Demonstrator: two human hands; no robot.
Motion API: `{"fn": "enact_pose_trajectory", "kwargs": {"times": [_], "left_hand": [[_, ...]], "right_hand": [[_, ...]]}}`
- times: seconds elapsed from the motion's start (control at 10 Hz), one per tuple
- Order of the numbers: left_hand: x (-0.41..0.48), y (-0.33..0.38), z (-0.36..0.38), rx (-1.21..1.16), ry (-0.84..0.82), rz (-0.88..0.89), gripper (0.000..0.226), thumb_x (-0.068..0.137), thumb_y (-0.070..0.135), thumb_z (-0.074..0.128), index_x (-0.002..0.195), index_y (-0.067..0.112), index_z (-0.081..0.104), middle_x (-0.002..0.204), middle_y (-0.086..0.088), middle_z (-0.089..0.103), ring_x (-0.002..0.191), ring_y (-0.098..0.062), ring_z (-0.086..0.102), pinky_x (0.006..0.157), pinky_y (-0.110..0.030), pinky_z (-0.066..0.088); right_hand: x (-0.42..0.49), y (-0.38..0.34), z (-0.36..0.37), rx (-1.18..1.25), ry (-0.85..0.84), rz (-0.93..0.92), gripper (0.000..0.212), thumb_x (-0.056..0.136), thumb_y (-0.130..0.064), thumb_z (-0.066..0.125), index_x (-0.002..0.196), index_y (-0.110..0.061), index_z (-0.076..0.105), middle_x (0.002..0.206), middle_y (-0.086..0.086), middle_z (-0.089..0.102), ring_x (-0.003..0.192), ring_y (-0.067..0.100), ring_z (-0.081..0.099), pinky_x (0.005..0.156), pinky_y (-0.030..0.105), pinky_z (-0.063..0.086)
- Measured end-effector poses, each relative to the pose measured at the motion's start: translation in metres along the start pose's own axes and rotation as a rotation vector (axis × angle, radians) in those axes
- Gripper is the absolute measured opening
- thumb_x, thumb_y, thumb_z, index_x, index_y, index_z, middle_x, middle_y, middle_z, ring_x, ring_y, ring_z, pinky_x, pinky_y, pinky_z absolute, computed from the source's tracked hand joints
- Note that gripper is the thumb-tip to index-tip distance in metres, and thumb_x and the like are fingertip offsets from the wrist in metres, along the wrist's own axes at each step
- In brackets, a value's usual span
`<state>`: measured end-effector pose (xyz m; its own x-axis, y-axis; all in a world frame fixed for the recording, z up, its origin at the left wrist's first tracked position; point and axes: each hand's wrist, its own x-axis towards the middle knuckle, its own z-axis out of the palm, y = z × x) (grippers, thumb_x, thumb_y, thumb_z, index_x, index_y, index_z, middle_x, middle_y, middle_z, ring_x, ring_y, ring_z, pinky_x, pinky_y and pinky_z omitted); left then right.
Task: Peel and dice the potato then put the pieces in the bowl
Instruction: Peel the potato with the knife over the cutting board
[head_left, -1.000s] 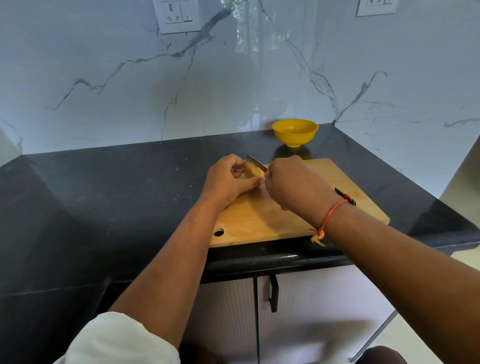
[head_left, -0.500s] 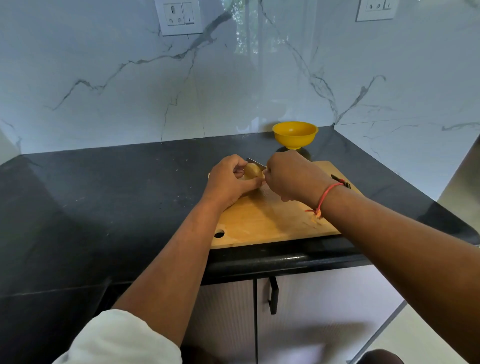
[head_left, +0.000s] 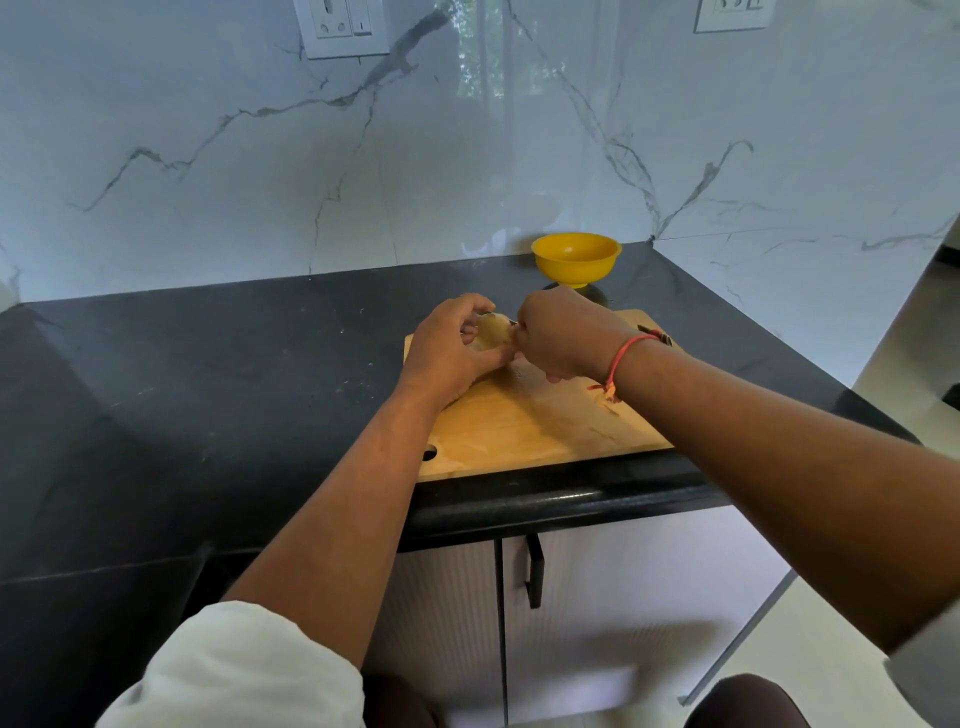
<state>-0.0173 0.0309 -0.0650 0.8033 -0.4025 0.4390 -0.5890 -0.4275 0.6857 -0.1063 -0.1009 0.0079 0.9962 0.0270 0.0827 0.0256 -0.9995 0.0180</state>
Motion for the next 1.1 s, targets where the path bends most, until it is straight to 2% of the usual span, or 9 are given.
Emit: {"fn": "enact_pose_trajectory", "kwargs": {"times": [0.1,0.2,0.3,0.4,0.5,0.6,0.8,0.9,1.1], "left_hand": [[-0.002,0.000,0.000,-0.023,0.008,0.009,0.053,0.074,0.036,0.085,0.122,0.022,0.064,0.118,0.005,0.060,0.105,-0.008,0.058,0.090,-0.021,0.051],[-0.003,0.001,-0.001,-0.030,0.009,-0.005,0.053,0.075,0.035,0.084,0.122,0.022,0.064,0.120,0.005,0.060,0.105,-0.008,0.058,0.086,-0.018,0.049],[-0.004,0.001,0.000,-0.041,0.014,-0.030,0.051,0.075,0.034,0.085,0.120,0.021,0.064,0.121,0.005,0.061,0.103,-0.008,0.058,0.084,-0.018,0.048],[-0.004,0.001,-0.001,-0.033,0.017,-0.037,0.050,0.075,0.035,0.085,0.119,0.021,0.064,0.121,0.004,0.061,0.102,-0.008,0.058,0.081,-0.018,0.048],[-0.005,0.001,-0.001,-0.031,0.016,-0.047,0.051,0.076,0.035,0.084,0.119,0.021,0.063,0.122,0.004,0.062,0.103,-0.009,0.058,0.079,-0.017,0.046],[-0.005,0.001,-0.001,-0.036,0.018,-0.049,0.051,0.075,0.035,0.085,0.119,0.021,0.063,0.123,0.004,0.062,0.103,-0.010,0.058,0.079,-0.018,0.046],[-0.005,0.001,0.000,-0.028,0.012,-0.058,0.056,0.074,0.041,0.085,0.121,0.021,0.063,0.125,0.004,0.062,0.106,-0.011,0.059,0.086,-0.027,0.051],[-0.005,0.002,0.000,-0.017,0.013,-0.061,0.057,0.073,0.042,0.085,0.121,0.022,0.062,0.124,0.003,0.062,0.105,-0.011,0.059,0.085,-0.024,0.050],[-0.003,-0.001,-0.001,-0.079,0.004,-0.083,0.057,0.070,0.041,0.087,0.117,0.020,0.063,0.125,0.001,0.061,0.112,-0.014,0.060,0.091,-0.023,0.051]], "right_hand": [[-0.003,0.002,-0.002,0.078,-0.008,0.029,0.020,0.103,-0.018,0.054,0.106,-0.005,0.069,0.093,0.006,0.067,0.075,0.018,0.059,0.069,0.026,0.048],[-0.005,-0.003,-0.003,0.117,-0.020,0.069,0.023,0.104,-0.019,0.053,0.111,-0.005,0.070,0.101,0.007,0.069,0.083,0.018,0.064,0.074,0.026,0.049],[-0.003,-0.001,-0.001,0.142,-0.010,0.083,0.023,0.103,-0.018,0.052,0.100,-0.003,0.069,0.092,0.009,0.070,0.073,0.020,0.064,0.065,0.026,0.050],[-0.003,-0.003,-0.004,0.133,-0.027,0.082,0.020,0.103,-0.018,0.054,0.103,-0.005,0.070,0.097,0.009,0.072,0.082,0.022,0.069,0.070,0.025,0.049],[-0.006,-0.007,-0.005,0.101,-0.039,0.069,0.023,0.102,-0.019,0.057,0.118,-0.006,0.069,0.105,0.006,0.071,0.096,0.021,0.069,0.078,0.025,0.049],[-0.007,-0.006,-0.007,0.098,-0.039,0.046,0.024,0.102,-0.019,0.058,0.121,-0.007,0.069,0.105,0.005,0.071,0.096,0.020,0.069,0.078,0.024,0.049],[-0.007,0.007,-0.003,0.175,-0.042,0.101,0.025,0.101,-0.016,0.049,0.094,-0.001,0.068,0.072,0.006,0.065,0.057,0.018,0.061,0.051,0.027,0.046],[-0.008,0.009,0.000,0.161,-0.016,0.102,0.028,0.101,-0.016,0.047,0.076,-0.007,0.059,0.067,0.008,0.064,0.055,0.019,0.060,0.050,0.030,0.048],[0.000,0.010,-0.004,0.142,-0.044,0.081,0.030,0.102,-0.018,0.048,0.074,-0.012,0.058,0.065,0.004,0.063,0.052,0.016,0.060,0.047,0.029,0.045]]}}
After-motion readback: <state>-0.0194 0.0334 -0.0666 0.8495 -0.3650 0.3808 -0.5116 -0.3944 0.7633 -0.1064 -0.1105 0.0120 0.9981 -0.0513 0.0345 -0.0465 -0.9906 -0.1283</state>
